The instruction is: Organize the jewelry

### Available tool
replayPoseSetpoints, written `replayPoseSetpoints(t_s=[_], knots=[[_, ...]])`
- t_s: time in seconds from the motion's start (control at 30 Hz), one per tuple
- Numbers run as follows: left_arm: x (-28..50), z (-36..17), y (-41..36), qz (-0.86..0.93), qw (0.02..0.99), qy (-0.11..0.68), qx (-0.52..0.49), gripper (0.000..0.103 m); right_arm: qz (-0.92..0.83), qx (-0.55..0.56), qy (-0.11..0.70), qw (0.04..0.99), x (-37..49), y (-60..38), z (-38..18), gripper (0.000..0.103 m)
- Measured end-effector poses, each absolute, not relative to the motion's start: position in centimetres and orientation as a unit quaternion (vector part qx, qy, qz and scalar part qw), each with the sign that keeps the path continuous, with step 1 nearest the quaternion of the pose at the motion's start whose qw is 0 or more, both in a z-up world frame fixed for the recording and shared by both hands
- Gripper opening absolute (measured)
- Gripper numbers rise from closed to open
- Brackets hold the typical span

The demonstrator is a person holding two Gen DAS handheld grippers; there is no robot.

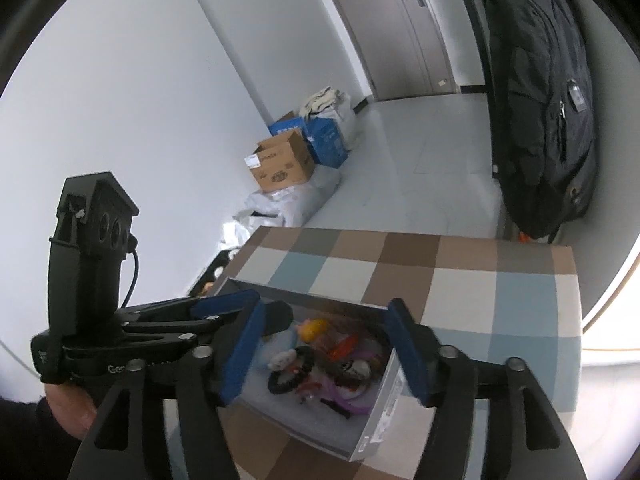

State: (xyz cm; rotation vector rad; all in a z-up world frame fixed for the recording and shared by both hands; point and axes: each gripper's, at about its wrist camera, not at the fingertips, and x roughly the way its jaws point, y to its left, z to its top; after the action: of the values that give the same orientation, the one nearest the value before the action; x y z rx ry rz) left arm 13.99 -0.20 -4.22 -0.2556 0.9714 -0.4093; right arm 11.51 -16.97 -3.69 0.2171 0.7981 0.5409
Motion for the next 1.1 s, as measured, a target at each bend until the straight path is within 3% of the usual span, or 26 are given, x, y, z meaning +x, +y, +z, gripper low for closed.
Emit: replayPoseSetpoints(t_s=[0.17, 0.27, 0.47, 0.63, 0.7, 0.83, 1.1], knots=[[13.9, -4.3, 0.2, -0.184, 0.859, 0.462, -0.124, 0.057, 0.257, 0.103, 0.389, 0.879, 11.6, -16.9, -3.9, 0.077], [14.0, -4.4, 0.5, -0.174, 0.861, 0.461, -0.125, 0.057, 0.253, 0.104, 0.385, 0.881, 11.6, -16.9, -3.8, 0.085], [13.8, -4.2, 0.7, -0.157, 0.87, 0.454, -0.113, 0.058, 0.247, 0.104, 0.383, 0.884, 11.6, -17.0, -4.0, 0.092], [13.3, -3.6, 0.9, -0.137, 0.884, 0.436, -0.101, 0.058, 0.244, 0.109, 0.374, 0.888, 11.0, -17.3, -3.6, 0.094], [13.1, -3.4, 1.1, -0.128, 0.889, 0.429, -0.099, 0.058, 0.238, 0.109, 0.364, 0.894, 10.5, -17.6, -3.4, 0.101], [12.0, -2.6, 1.6, -0.104, 0.905, 0.4, -0.1, 0.073, 0.237, 0.117, 0.346, 0.9, 9.3, -18.1, -2.8, 0.101], [9.4, -0.9, 2.3, -0.069, 0.927, 0.354, -0.099, 0.08, 0.237, 0.109, 0.303, 0.917, 5.9, -18.4, -1.4, 0.103]])
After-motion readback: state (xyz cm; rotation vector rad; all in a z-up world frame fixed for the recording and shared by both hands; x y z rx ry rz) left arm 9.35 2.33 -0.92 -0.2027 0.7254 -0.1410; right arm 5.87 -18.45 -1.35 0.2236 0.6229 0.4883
